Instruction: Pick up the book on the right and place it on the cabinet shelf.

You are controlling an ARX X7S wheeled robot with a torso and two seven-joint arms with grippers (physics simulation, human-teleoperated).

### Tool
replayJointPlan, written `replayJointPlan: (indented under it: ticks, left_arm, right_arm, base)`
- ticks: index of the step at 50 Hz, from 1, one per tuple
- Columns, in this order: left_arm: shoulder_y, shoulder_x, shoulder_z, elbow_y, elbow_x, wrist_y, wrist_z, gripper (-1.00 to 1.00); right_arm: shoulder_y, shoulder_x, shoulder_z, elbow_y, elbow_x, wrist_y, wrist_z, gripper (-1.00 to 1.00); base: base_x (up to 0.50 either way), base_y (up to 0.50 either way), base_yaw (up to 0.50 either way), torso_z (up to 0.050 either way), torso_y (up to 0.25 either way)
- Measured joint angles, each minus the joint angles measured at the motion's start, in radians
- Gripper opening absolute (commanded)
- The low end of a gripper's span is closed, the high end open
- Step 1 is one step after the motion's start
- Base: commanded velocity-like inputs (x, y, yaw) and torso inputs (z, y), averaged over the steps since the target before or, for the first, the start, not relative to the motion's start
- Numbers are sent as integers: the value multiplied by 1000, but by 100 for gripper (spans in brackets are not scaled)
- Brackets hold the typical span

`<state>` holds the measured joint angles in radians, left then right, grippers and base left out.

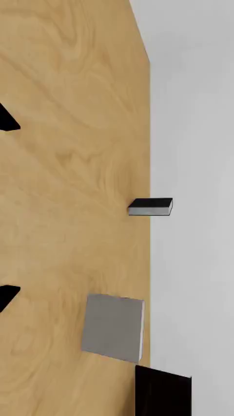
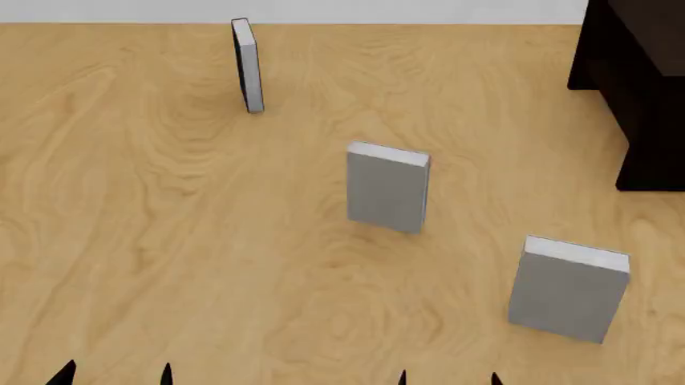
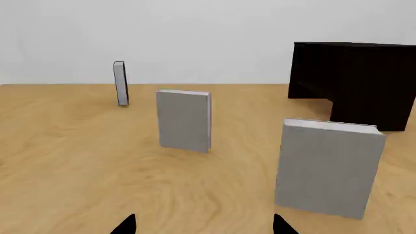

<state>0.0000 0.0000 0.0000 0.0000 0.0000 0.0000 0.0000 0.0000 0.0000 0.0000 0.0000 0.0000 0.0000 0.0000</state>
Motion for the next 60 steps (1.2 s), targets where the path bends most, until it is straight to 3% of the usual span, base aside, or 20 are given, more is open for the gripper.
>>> replayJointPlan:
  ticks: [17, 37, 60]
  left_arm:
    - [5, -33, 37, 20, -49, 27, -14, 100]
    - [-135, -89, 52, 348, -111, -257, -66, 100]
    - [-188, -141, 67, 455, -122, -302, -93, 100]
  right_arm:
    - [12, 33, -36, -10, 23, 10, 45, 100]
    - [136, 110, -27, -424, 82, 334, 74, 100]
    - [167, 187, -1, -576, 147, 435, 54, 100]
  base:
    - [0, 0, 0, 39, 0]
    - [0, 0, 0, 50, 0]
    - [497, -47, 0, 50, 0]
